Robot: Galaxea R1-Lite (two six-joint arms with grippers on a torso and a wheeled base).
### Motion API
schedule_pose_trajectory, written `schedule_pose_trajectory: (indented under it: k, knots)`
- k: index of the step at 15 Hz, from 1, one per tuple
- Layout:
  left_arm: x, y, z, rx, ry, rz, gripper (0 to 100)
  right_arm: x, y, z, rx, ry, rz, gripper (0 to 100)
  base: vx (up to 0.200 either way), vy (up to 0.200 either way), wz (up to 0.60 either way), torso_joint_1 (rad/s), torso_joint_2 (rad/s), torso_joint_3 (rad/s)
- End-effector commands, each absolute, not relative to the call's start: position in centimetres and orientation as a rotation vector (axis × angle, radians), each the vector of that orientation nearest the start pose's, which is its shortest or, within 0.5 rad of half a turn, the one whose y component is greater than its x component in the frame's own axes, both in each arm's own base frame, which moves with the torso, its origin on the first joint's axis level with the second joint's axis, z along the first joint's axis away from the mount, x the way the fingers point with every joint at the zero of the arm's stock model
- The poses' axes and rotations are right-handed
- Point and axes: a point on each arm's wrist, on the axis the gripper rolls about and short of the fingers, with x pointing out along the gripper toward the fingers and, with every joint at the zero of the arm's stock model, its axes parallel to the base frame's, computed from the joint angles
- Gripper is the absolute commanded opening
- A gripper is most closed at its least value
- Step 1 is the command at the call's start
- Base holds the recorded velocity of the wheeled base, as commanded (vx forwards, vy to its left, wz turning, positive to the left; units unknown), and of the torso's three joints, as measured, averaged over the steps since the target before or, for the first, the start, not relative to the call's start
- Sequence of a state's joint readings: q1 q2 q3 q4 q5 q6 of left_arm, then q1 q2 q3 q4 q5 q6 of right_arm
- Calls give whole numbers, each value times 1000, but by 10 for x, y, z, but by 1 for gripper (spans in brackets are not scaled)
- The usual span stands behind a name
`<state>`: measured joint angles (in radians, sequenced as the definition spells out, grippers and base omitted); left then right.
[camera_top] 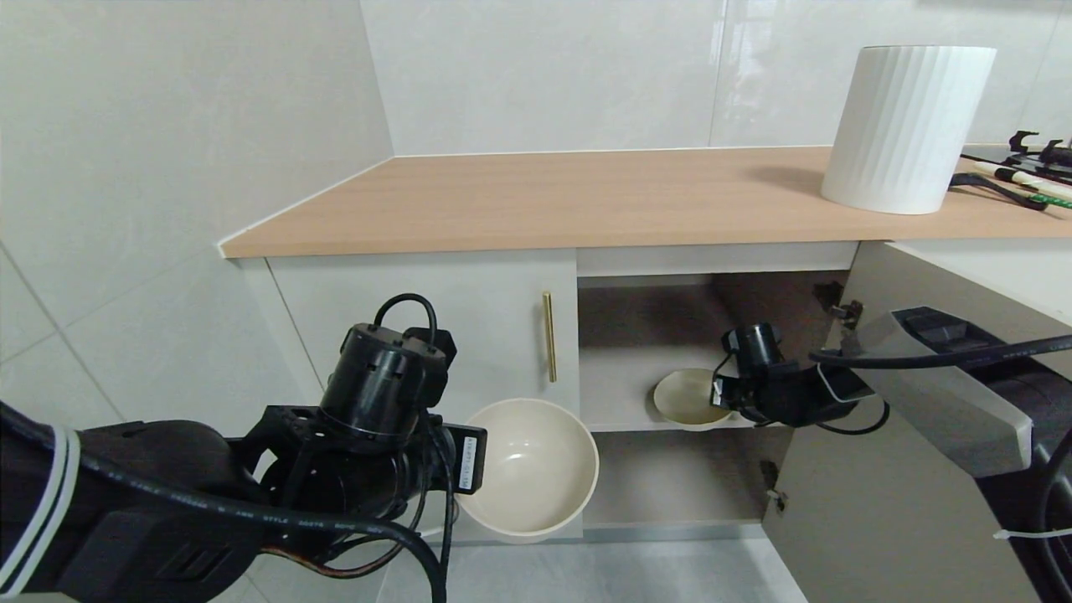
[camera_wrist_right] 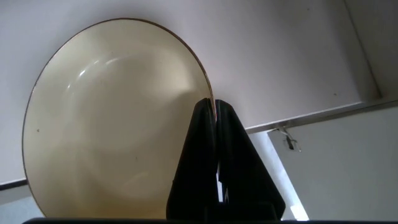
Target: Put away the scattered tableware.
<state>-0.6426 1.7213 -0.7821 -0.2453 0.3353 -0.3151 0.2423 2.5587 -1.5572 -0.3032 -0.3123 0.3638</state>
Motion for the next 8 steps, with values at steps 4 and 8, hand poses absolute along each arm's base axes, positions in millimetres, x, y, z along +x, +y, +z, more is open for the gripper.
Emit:
schedule_pose_trajectory:
  k: [4,8]
  knots:
    - [231,-165,131,62,661,-195,0,471,110,-4,161,648,-190,0,150,0,0,-1,4,2]
    - [230,-165,129,77,665,-201,0,465,110,-3,156,664,-190,0,0,0,0,0,0,0]
